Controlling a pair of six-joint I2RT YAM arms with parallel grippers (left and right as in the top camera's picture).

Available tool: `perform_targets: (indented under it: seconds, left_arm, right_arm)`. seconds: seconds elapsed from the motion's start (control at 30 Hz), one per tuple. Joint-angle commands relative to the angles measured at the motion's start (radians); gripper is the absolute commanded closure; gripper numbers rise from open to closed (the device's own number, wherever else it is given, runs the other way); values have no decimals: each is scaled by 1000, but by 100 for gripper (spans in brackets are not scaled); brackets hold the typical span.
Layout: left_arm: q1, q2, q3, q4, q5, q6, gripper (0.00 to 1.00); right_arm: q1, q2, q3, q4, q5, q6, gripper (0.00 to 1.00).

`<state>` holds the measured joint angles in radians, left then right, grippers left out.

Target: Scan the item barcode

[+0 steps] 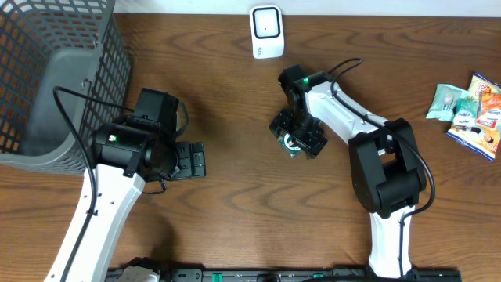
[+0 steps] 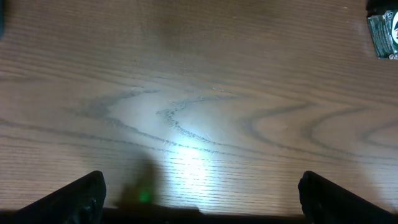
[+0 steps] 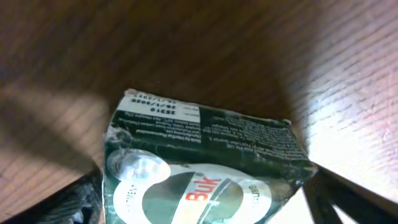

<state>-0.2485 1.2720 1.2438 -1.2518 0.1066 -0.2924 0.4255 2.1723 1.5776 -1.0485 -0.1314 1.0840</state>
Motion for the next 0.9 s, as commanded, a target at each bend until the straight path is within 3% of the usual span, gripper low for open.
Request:
perform_targets:
  seconds: [0.0,0.1,0.3,0.4,0.5,0.67,0.73,0.87]
  left_arm:
    - [3,2,1,-3,8,-9,2]
    - [3,2,1,-3,8,-9,2]
    - [3,2,1,-3,8,-8,2]
    - [3,2,1,-3,8,-9,2]
    - [3,2,1,-3,8,-9,2]
    - [3,2,1,-3,8,-9,2]
    - [3,2,1,-3,8,-9,3]
    - [3,2,1,-3,8,-9,2]
  right_arm:
    - [-3,1,-10,2,28,-100,12]
    - [2,1,-10,1,27,-188,22]
    - [4,-7,10,0,-3,-393,24]
    - [5,-19,54,-17,-10,-563,34]
    - [11,-30,108,-49,-10,-705,33]
    - [46,-35,187,-136,28,-1057,33]
    - [58,-35,189,-154,81,-1102,32]
    - [67,-35,188,-159,130,-1049,28]
